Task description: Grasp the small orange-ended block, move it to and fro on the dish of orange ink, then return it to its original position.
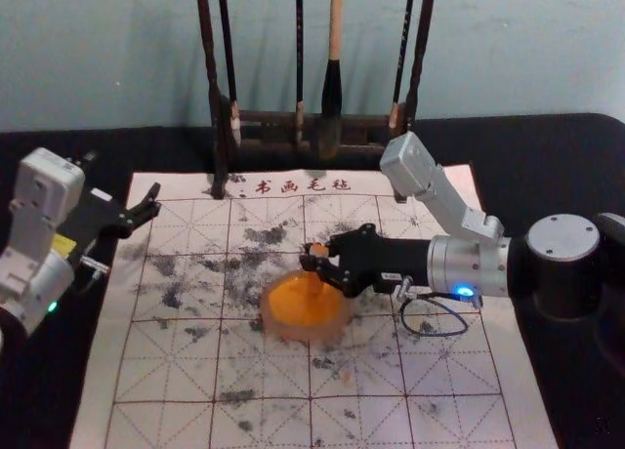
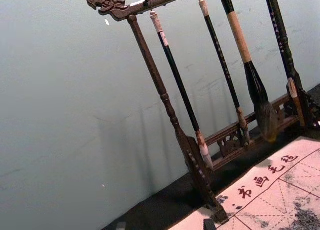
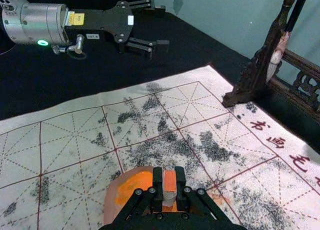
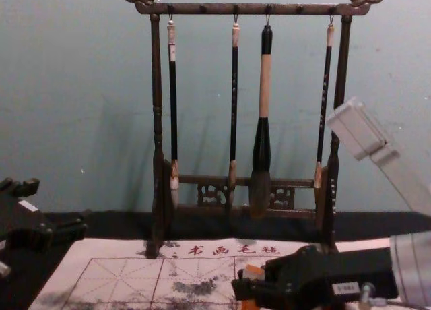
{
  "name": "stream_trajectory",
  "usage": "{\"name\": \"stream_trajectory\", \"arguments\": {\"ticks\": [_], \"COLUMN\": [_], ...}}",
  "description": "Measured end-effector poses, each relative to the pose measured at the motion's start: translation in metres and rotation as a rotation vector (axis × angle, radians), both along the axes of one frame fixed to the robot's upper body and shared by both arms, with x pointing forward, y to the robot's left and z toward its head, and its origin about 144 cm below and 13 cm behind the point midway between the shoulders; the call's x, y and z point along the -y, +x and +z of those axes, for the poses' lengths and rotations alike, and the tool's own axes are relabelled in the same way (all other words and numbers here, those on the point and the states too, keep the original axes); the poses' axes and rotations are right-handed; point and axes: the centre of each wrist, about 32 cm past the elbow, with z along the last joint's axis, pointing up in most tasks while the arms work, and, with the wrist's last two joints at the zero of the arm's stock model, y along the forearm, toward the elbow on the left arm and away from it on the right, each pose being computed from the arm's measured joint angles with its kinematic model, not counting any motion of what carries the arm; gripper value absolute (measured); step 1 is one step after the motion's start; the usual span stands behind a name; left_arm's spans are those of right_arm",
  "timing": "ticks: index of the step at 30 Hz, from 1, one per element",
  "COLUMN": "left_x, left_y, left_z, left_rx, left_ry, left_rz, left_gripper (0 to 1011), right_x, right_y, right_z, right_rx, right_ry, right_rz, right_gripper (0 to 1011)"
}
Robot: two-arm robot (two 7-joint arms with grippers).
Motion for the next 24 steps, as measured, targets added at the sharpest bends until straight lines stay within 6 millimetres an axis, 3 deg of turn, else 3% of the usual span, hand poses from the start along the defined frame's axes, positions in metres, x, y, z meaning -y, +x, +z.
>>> {"name": "stream_trajectory", "arguments": {"ticks": [24], "left_x": [0.0], "left_y": [0.0], "left_z": [0.0], "left_rx": [0.0], "left_ry": [0.0], "left_rz": [0.0], "left_gripper": [1001], "right_x": [-0.0005], "right_y": [-0.0094], "right_z": [-0.0033], "right_rx": [-0.022], "right_ry": [0.003], "right_rz": [0.035], "right_gripper": [111]}}
